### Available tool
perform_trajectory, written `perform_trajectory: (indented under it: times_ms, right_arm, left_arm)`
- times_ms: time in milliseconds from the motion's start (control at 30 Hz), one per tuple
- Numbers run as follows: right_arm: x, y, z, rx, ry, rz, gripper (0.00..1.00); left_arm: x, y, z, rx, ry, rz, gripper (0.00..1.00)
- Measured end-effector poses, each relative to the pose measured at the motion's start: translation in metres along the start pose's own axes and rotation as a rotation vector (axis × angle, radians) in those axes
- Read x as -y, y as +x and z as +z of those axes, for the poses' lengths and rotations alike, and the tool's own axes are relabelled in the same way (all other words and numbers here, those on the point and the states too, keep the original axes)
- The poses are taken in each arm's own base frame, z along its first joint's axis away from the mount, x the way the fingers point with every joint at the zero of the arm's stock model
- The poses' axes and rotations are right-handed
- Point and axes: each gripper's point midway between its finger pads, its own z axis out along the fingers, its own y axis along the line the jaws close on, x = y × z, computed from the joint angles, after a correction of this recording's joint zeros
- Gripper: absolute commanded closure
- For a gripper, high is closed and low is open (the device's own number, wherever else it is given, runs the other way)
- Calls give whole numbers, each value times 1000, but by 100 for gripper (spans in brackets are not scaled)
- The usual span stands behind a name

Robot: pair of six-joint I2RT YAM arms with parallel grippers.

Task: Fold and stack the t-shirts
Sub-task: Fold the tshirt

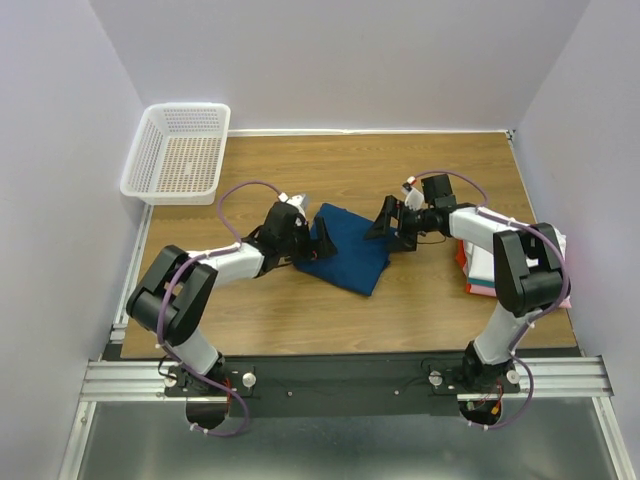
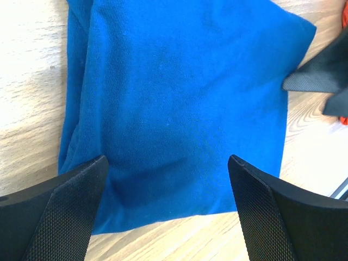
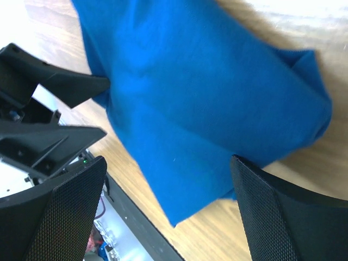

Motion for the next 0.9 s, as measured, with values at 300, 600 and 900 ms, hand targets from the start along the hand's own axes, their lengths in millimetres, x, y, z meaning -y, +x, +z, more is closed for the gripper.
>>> perform_trajectory:
  times_ms: [300,600,900]
  right_arm:
    - [7,-6,11,-17,-1,-5,0]
    - [-33,-10,-29,83,-46,-124,0]
    - [-21,9,-50,201,186,-216,0]
  left_arm:
    - [1,15,-13,51,49,-38,2]
    - [37,55,-49,-1,120,-50,2]
    - [52,-17,-92,219,33,-37,2]
